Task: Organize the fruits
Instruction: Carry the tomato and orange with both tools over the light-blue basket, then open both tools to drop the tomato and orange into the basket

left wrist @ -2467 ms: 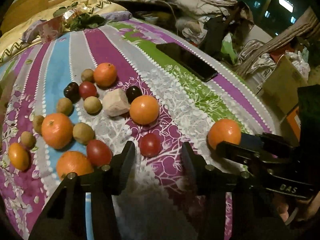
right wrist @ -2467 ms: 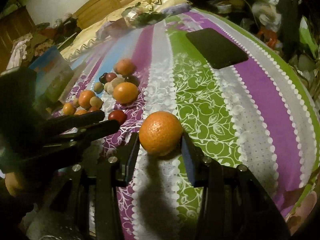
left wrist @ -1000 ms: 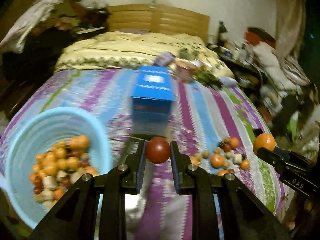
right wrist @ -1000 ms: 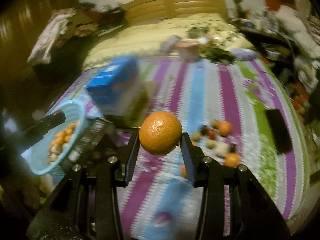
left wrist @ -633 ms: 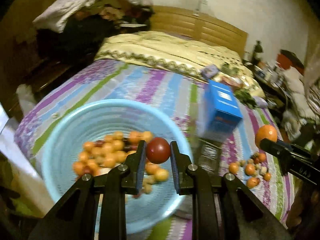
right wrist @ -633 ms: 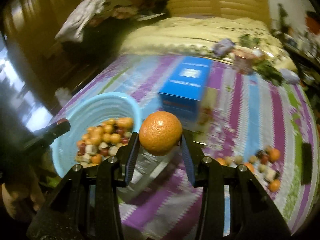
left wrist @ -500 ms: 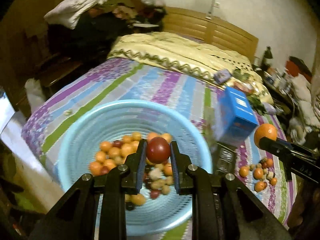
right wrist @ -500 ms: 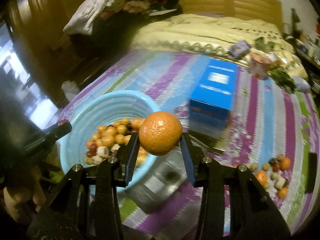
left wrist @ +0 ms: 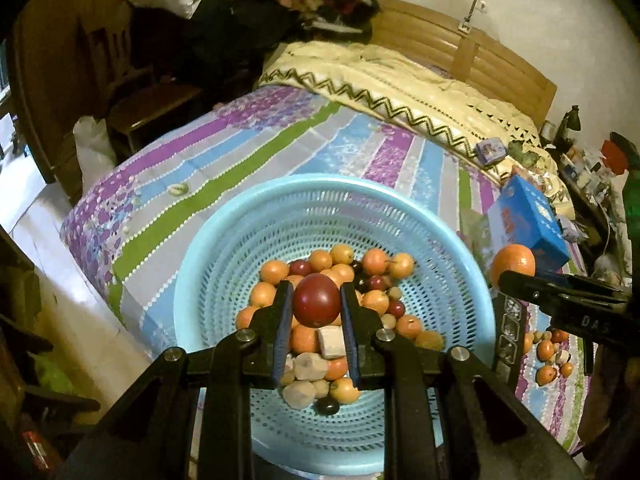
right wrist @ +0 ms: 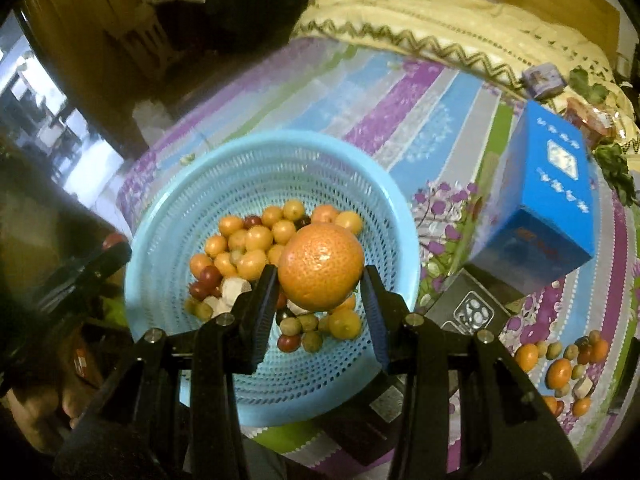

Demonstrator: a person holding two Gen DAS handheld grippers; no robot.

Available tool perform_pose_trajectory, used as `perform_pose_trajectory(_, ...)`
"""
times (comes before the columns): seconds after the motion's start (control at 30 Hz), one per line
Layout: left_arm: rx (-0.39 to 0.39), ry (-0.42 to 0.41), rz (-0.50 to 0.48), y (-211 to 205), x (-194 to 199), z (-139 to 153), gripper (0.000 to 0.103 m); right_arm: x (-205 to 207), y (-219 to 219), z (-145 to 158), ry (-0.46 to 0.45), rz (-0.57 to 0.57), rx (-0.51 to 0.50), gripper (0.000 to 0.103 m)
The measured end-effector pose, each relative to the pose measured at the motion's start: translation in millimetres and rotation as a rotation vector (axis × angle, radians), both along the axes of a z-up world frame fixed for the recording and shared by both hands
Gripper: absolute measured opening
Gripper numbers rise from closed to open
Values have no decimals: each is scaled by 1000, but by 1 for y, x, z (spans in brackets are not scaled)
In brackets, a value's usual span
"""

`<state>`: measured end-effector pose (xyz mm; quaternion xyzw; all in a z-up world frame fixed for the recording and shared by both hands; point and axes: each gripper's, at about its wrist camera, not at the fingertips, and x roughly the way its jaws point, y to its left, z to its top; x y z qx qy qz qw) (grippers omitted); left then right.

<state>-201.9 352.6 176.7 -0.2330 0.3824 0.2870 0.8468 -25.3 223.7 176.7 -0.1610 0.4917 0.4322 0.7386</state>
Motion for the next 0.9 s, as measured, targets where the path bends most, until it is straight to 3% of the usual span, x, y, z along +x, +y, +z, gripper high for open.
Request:
perform_pose_trajectory(0.33,-72,74,-31,10,14,-25,23,6,14,-15,26,20,-92,43)
perform_pose_trajectory(0.9,-90,83,-47,7,21,-31,23,6,20,-17,30,30,-104,43)
